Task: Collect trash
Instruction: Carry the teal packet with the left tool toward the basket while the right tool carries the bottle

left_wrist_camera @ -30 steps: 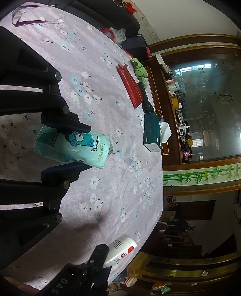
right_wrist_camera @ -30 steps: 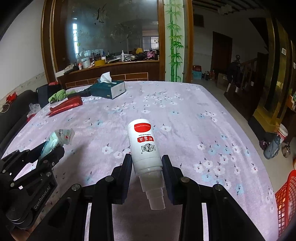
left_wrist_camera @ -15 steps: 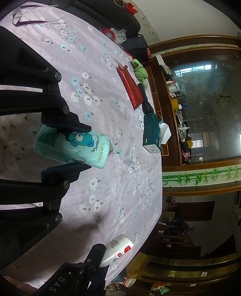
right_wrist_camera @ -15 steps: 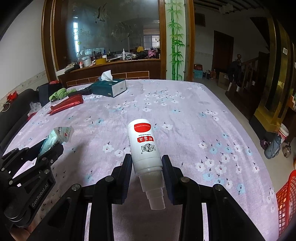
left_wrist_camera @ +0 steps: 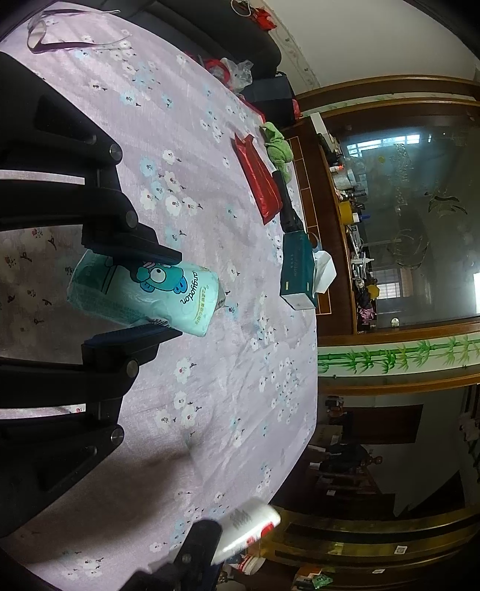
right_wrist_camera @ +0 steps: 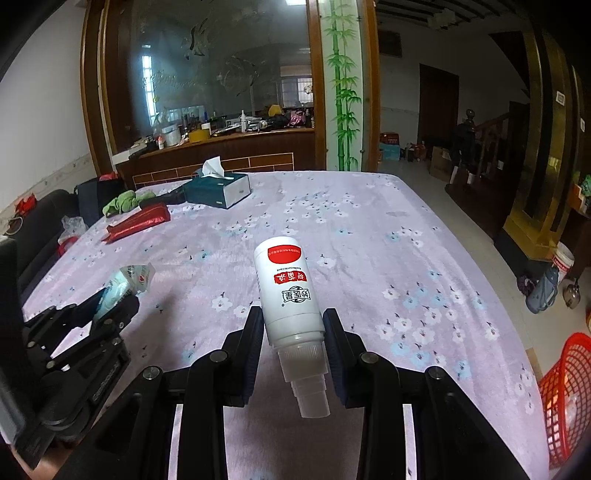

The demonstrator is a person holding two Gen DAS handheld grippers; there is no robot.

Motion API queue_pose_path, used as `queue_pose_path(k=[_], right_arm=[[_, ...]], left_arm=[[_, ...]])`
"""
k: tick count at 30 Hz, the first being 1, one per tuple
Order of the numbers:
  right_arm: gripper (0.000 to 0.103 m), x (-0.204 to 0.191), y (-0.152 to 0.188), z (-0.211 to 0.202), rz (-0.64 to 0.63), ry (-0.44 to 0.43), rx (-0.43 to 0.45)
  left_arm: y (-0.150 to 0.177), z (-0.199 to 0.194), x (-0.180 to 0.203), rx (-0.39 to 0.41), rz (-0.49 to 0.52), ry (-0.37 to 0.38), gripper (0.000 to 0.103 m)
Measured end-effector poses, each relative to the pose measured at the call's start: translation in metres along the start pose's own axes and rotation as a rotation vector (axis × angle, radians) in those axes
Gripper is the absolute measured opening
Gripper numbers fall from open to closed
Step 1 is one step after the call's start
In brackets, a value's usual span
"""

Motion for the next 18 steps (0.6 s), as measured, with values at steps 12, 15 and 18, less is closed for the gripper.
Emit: queue_pose_path(k=[12,15,18], right_arm=[[0.035,0.026,0.005,-0.055,0.072,-0.011,0.001],[0.035,0.036,0.009,-0.069,0.096,-0.015,-0.007],[0.035,0.048,0.012,-0.084,0.11,-0.004,-0.005]], left_arm=[[-0.005,-0.005,0.011,-0.006,-0.013,0.076,0.03],[-0.008,-0.01,0.016,-0.002,-0.009,0.086,0.03],[-0.009,-0.018,0.021,-0.011,-0.01,0.112,0.03]])
Point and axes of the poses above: each gripper's, at about its wrist camera, not at the fingertips, and z roughly the way its jaws point, x to its right, y to its underside, the point moved 5 cm from there along z, roughly the way its jaws point, and after that the axes turned 9 degrees about x, right-handed, at the moved point
